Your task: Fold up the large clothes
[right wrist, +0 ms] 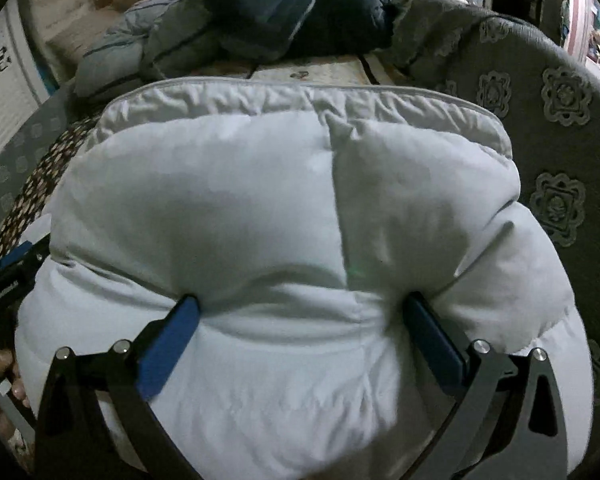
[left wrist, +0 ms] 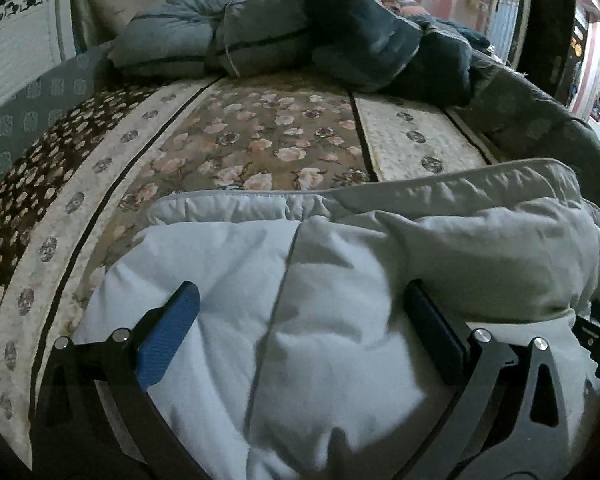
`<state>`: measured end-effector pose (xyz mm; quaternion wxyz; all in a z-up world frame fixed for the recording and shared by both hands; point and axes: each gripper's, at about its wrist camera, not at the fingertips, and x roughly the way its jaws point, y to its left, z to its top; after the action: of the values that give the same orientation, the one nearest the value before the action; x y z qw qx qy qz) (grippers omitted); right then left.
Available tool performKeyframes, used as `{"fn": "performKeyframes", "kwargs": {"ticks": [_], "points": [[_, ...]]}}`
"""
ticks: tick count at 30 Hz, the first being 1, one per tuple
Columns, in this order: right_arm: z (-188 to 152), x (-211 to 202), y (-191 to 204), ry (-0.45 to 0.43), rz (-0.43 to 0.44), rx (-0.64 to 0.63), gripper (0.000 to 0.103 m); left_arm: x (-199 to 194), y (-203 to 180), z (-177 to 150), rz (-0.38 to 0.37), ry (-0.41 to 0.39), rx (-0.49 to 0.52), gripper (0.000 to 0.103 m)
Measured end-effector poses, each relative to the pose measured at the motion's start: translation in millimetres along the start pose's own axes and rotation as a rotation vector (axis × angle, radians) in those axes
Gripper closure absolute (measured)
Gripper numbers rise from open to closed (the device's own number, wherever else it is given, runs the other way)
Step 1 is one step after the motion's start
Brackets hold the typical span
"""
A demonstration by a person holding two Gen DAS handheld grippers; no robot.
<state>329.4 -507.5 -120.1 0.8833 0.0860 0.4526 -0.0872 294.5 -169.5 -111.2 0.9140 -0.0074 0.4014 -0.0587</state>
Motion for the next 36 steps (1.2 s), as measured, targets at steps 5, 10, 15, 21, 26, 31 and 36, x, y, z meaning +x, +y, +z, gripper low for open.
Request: {"fn": "performKeyframes", "kwargs": {"ticks": [5,10,15,21,26,31,36], "points": [[2,20,5,0.017,-0.044,-0.001,0.001,20,-7,-2,0.006,0.023,0.006,0.003],[-2,29,6,0.046,-0.043,0.001,0.001,39,-11,-3,-0.003,0.072,0.015,0.003],[-9,37,9,0.066,-0.056,-0.006,0.001,44,-13,-13,0.004,0.097,0.042,0.003],[-15,39,9,0.104,-0.06,-0.009,0.001,46,-16,-21,0.006,0.133,0.086,0.003],[-15,45,6,0.092,-0.048,0.005,0.001,48,-18,-25,0.019,0.131,0.105,0.003],[-7,36,5,0.073,-0.029,0.006,0.001,38,-14,-16,-0.008,0.084,0.064,0.004],[30,-24,-15,-0.145,-0.063,0.108,0.002,-13,12,30,-0.016,-0.109,-0.119,0.003]]}}
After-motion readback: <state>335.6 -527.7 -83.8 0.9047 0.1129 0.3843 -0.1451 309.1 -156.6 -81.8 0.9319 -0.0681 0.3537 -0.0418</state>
